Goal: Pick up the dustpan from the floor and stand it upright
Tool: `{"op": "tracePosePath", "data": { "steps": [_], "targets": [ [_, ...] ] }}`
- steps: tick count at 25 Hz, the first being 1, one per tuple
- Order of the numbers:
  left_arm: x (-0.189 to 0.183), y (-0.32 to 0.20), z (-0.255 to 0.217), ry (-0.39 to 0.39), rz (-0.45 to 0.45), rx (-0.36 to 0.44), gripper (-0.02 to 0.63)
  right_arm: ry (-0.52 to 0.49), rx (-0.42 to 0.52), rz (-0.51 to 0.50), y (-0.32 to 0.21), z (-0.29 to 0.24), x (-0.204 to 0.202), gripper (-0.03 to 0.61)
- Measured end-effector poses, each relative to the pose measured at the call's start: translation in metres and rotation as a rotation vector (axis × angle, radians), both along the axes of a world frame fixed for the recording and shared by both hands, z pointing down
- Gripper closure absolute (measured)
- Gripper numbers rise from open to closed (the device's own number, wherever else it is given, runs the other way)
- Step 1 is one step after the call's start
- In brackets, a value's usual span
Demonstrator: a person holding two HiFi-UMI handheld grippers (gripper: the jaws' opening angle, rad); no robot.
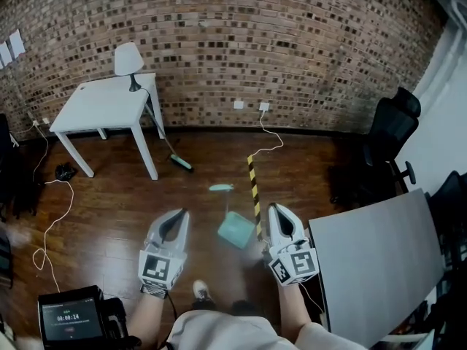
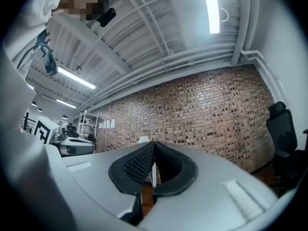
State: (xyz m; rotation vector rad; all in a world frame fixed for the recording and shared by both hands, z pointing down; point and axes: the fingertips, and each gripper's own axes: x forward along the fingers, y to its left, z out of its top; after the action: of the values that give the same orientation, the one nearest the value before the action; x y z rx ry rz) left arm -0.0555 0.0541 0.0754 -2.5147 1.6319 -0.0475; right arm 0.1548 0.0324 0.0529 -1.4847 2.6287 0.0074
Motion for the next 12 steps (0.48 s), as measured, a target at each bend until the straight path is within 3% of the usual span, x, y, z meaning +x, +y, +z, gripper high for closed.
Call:
{"op": "tracePosePath", "data": {
  "steps": [7, 12],
  "targets": [
    [0.031, 0.087, 0.013, 0.042, 0.004, -0.014, 0.614, 0.030, -0.011, -0.042, 0.091, 0.010, 0.020, 0.565],
    [0.071, 0.180, 0.031, 0.060, -0.017, -0.016, 0.614, 0.008, -0.024, -0.039, 0.183, 0.029, 0.063, 0.565]
  ]
}}
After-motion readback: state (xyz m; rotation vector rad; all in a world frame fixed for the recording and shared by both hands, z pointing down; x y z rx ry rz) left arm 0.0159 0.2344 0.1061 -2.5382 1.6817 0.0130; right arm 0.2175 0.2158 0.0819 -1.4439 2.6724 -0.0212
